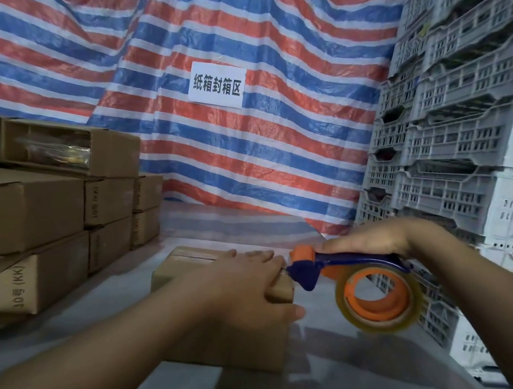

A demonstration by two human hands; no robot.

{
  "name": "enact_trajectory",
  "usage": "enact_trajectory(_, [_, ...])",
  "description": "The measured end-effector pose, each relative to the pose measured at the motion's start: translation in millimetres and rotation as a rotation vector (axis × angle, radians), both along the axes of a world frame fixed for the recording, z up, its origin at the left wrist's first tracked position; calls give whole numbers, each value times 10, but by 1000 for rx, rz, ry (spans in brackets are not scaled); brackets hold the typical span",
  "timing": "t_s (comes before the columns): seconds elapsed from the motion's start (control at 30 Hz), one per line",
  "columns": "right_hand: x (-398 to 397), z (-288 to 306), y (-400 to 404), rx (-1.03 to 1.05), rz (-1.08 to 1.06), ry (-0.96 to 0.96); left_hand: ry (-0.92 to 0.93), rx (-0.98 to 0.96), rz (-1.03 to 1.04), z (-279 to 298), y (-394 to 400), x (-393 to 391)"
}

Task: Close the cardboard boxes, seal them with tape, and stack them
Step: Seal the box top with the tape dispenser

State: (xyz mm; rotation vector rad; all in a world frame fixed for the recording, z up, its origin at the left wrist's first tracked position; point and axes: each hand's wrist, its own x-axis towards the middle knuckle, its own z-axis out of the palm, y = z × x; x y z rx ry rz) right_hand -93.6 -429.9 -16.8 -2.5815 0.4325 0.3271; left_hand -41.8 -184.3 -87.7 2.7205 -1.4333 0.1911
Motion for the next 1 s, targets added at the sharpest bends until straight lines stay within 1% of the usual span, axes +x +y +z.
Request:
enact_trajectory(0.13, [-35, 59, 11, 13, 60, -29, 0, -24, 9, -29, -18, 28])
enact_trajectory(0.27, [-160, 281, -95, -58, 75, -28, -6, -4, 16, -14, 25, 15])
enact_trajectory(0.4, [-363, 459, -198, 39, 55, -28, -33, -23, 19, -31, 49, -27])
enact_trajectory(0.43, [-399, 468, -198, 32, 49, -17, -27, -31, 18, -33, 54, -35])
enact_trajectory(0.47, [-415, 461, -186, -14, 45, -1, -17, -42, 19, -35, 56, -40])
enact_trajectory(0.5, [-416, 436, -156, -104, 40, 16, -9, -51, 17, -31, 61, -46])
enact_trajectory(0.6, [-330, 283, 4, -490, 45, 64, -20, -30, 2, -23, 55, -59])
enact_trajectory(0.63, [-275, 213, 75, -577, 67, 78, -23, -18, -2, -22, 48, -65])
enact_trajectory(0.73, [-129, 65, 281, -635, 78, 53, -21, -3, -9, -10, 35, -68])
enact_trajectory(0.83, [-124, 159, 438, -693, -4, 23, -27, -5, -15, -8, 12, -57])
enact_trajectory(0.9, [-86, 165, 568, -795, -31, 9, -19, 11, -6, 3, -12, -65])
enact_trajectory(0.93, [-63, 140, 628, -922, -28, 15, -15, 21, -3, 14, -16, -73])
enact_trajectory(1.0, [-26, 25, 658, -1253, 17, 71, -18, 36, 2, 32, 7, -99])
